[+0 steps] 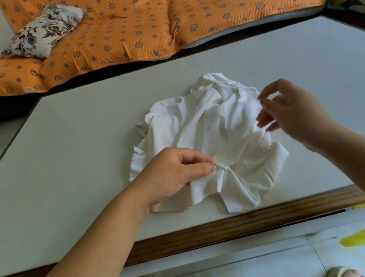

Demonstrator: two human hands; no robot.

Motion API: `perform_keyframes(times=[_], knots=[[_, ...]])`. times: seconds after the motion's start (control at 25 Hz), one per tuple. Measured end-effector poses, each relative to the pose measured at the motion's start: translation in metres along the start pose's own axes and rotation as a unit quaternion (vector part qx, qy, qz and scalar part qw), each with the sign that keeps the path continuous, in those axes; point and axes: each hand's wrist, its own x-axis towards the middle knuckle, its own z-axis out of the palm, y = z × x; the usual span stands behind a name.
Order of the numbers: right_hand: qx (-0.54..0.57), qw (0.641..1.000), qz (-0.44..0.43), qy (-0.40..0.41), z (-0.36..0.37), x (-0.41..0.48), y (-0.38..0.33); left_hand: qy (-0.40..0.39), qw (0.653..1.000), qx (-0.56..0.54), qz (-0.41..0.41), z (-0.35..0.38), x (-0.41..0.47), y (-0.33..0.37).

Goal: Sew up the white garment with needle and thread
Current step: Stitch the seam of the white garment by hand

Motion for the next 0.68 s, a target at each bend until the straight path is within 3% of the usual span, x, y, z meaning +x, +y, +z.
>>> perform_keyframes(times=[0.12, 0.2, 0.68], knots=[[0.103, 0.98, 0.045, -0.164, 0.013, -0.037, -0.019, 0.006, 1.0, 0.007, 0.01, -0.001, 0.0, 0.001], [0.093, 0.965, 0.059, -0.24, 0.022, -0.058, -0.022, 0.01, 1.0, 0.017, 0.021, 0.0, 0.001, 0.001], [0.006, 0.972, 0.007, -0.233, 0.024, -0.069, -0.017, 0.041, 0.995, 0.077, 0.048, -0.004, -0.004, 0.005]])
